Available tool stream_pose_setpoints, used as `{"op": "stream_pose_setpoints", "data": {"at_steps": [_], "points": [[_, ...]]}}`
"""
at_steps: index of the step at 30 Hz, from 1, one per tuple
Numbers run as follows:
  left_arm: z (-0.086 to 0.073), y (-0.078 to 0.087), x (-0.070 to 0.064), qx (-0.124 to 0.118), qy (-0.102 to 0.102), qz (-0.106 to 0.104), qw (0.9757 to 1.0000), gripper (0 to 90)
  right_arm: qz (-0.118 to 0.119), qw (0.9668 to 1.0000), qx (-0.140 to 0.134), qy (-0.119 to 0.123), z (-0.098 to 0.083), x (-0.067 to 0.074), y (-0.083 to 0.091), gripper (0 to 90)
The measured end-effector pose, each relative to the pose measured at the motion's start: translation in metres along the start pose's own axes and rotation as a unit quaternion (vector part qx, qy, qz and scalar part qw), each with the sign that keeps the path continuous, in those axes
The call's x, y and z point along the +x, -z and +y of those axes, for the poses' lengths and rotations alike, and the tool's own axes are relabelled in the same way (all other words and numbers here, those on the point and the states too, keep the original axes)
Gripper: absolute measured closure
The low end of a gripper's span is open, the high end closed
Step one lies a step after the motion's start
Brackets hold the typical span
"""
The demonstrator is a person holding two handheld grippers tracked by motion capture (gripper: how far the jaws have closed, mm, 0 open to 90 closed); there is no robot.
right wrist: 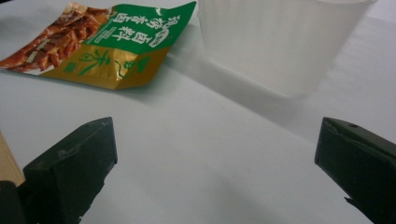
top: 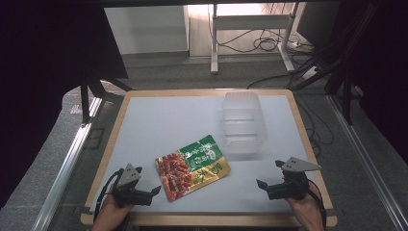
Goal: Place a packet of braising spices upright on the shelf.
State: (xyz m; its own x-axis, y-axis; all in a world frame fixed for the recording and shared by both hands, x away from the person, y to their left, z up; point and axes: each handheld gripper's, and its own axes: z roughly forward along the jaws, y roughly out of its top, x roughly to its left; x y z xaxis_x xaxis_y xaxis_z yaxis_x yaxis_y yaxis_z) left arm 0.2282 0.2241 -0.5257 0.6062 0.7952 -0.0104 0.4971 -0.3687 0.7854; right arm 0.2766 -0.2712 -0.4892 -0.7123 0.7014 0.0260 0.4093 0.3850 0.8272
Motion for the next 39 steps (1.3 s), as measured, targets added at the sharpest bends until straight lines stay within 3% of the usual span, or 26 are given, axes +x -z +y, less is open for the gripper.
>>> {"op": "stream_pose_setpoints", "data": {"at_steps": [17,33,39], "points": [[0.0,-0.001,-0.001,0.001,-0.002,0.001,1.0,2.9,0.034,0.999,0.014,0.026,0.014,0.01,-0.026,0.0],[0.0,-0.001,-0.001,0.003,-0.003,0.001,1.0,3.1,0.079,0.9967,0.02,0.008,0.03,0.017,-0.064,0.1],[0.0,-0.001,-0.001,0.003,-0.004,0.001,1.0,3.1,0.078,0.9963,0.034,0.016,0.033,0.025,-0.08,0.2]]}}
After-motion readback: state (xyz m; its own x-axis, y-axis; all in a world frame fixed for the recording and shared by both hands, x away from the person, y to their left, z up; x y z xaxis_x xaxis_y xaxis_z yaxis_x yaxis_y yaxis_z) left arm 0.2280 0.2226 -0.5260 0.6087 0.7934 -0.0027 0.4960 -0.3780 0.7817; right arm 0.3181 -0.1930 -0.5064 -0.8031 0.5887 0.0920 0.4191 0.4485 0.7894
